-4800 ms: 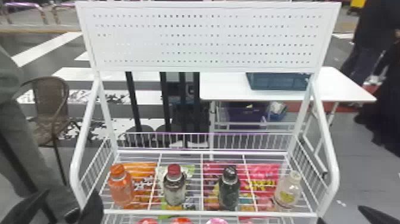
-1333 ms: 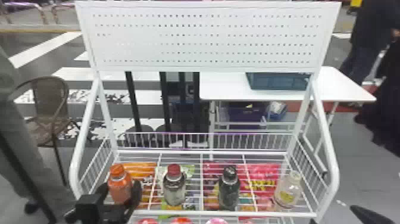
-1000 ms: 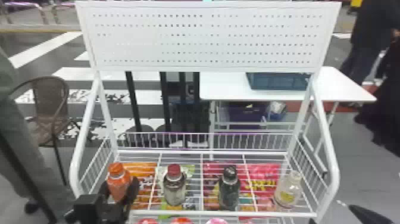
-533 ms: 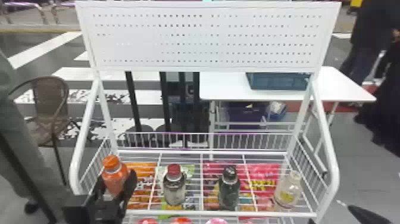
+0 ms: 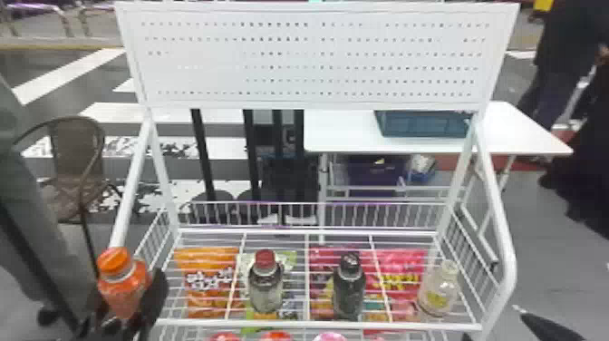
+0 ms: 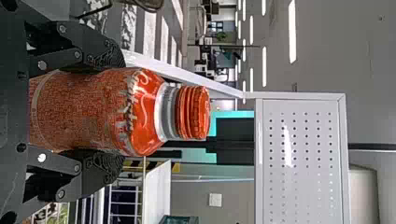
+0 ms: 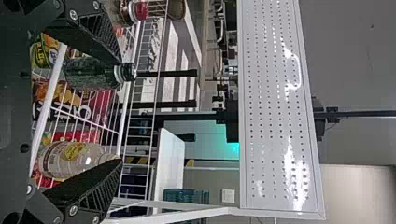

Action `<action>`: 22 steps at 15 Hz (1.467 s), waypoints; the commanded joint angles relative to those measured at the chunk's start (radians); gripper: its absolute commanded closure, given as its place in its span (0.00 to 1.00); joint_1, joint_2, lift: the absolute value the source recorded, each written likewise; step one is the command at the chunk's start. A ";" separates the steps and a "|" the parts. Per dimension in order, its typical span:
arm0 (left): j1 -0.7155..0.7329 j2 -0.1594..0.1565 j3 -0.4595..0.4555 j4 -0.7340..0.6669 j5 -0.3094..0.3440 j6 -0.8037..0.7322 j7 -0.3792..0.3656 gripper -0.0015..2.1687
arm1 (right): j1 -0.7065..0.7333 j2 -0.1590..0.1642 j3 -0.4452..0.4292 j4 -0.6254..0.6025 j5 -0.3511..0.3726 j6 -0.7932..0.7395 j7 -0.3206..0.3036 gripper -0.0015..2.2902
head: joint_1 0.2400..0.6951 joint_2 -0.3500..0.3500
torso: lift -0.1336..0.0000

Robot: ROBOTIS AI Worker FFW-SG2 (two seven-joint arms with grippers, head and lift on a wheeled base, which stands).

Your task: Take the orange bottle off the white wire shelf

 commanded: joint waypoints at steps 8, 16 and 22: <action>0.275 -0.032 0.051 -0.362 -0.076 0.176 0.002 0.48 | -0.004 -0.003 0.003 0.005 0.000 0.015 0.000 0.07 | 0.57 0.50 | 1.00; 0.370 -0.046 0.077 -0.493 -0.070 0.170 0.002 0.48 | 0.004 -0.006 -0.017 0.003 0.009 0.009 -0.008 0.07 | 0.57 0.50 | 1.00; 0.370 -0.049 0.077 -0.491 -0.071 0.173 0.000 0.48 | -0.004 -0.011 -0.012 0.006 -0.053 0.012 -0.060 0.07 | 0.57 0.50 | 1.00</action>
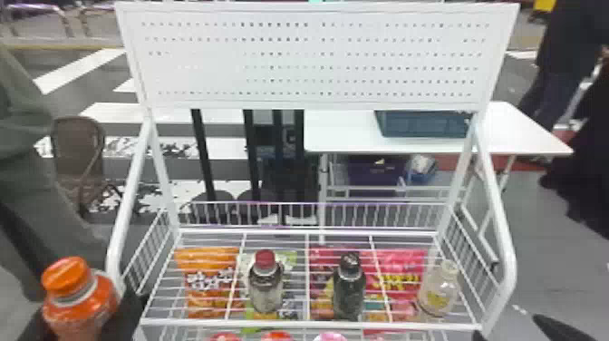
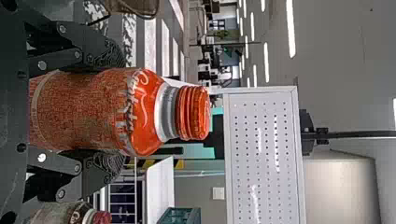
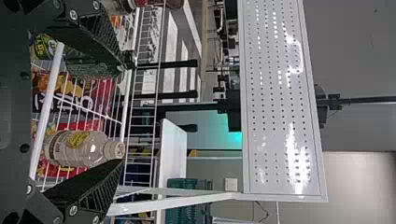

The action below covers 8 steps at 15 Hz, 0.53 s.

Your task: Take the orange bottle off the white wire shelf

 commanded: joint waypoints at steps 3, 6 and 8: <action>-0.005 -0.002 0.000 0.006 -0.002 0.000 0.000 0.48 | -0.007 0.000 0.004 0.007 -0.011 0.002 -0.007 0.07 | 0.57 0.50 | 1.00; -0.005 -0.002 -0.003 0.006 -0.017 0.000 0.000 0.48 | -0.009 0.001 0.004 0.008 -0.011 -0.001 -0.005 0.07 | 0.57 0.50 | 1.00; -0.005 -0.001 -0.003 0.006 -0.017 0.000 0.000 0.48 | -0.009 0.003 0.004 0.007 -0.009 0.002 -0.005 0.07 | 0.57 0.50 | 1.00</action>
